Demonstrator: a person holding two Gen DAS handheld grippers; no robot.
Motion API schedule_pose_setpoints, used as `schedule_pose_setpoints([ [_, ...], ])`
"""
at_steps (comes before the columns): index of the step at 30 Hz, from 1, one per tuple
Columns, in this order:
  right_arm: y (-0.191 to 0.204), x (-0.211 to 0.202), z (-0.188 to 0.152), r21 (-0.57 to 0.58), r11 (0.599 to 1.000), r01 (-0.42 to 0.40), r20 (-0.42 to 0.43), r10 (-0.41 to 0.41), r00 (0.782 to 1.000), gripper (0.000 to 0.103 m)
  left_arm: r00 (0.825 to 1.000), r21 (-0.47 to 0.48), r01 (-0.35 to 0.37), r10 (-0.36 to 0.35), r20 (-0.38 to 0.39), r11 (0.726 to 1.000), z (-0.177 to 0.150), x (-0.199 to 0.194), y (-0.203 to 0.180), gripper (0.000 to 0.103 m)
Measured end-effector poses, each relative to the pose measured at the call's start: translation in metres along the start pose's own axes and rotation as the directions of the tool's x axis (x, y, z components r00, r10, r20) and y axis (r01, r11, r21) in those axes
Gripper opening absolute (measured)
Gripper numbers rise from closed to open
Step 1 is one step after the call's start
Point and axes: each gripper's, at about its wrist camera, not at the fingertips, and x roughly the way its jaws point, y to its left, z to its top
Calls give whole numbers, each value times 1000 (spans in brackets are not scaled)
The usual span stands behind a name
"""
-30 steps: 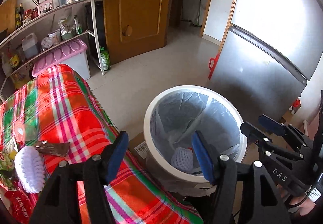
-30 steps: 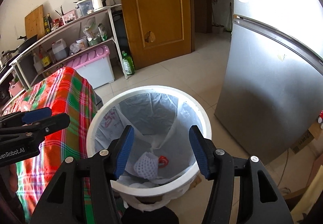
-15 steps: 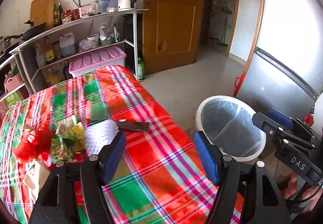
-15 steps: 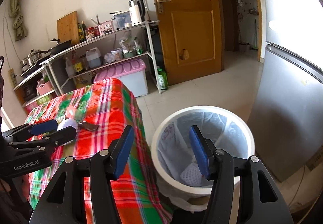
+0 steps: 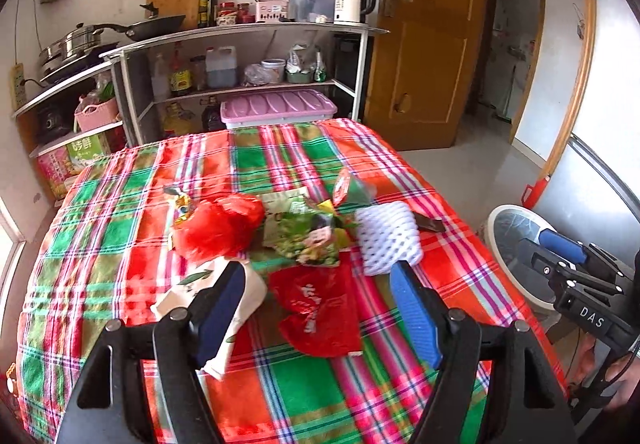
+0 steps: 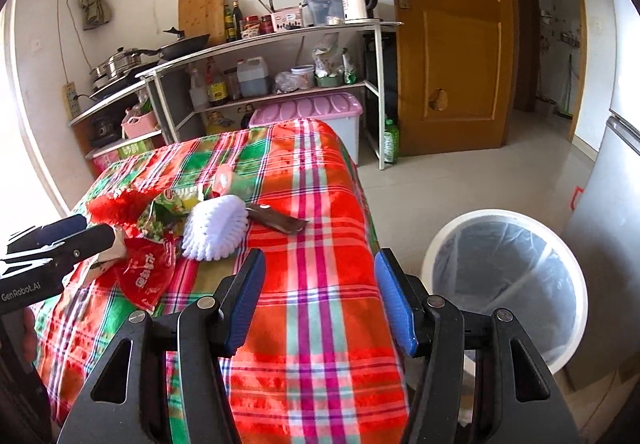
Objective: Collect trash
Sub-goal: 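Move both tools back from the bin to the table, then grasp the second foam net with the right tool while the left grasps the paper bag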
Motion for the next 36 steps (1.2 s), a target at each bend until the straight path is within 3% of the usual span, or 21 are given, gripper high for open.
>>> schedule_pose_setpoints([
  [9, 39, 29, 11, -63, 995, -76, -52, 73, 996, 58, 998, -54, -57, 56, -21, 997, -16, 0, 63, 80],
  [15, 62, 55, 19, -58, 988, -146, -109, 139, 984, 58, 997, -64, -42, 37, -71, 997, -21, 8, 87, 84],
  [27, 68, 106, 27, -22, 990, -143, -206, 135, 969, 58, 991, 15, -21, 22, -132, 1000, -15, 39, 88, 86],
  [31, 71, 117, 27, -19, 989, -144, -230, 136, 964, 58, 987, 20, 25, -22, -157, 999, -13, 46, 86, 86],
  [36, 70, 124, 29, -7, 991, -133, -232, 127, 964, 58, 984, 23, -7, 11, -178, 1000, -16, 57, 89, 86],
])
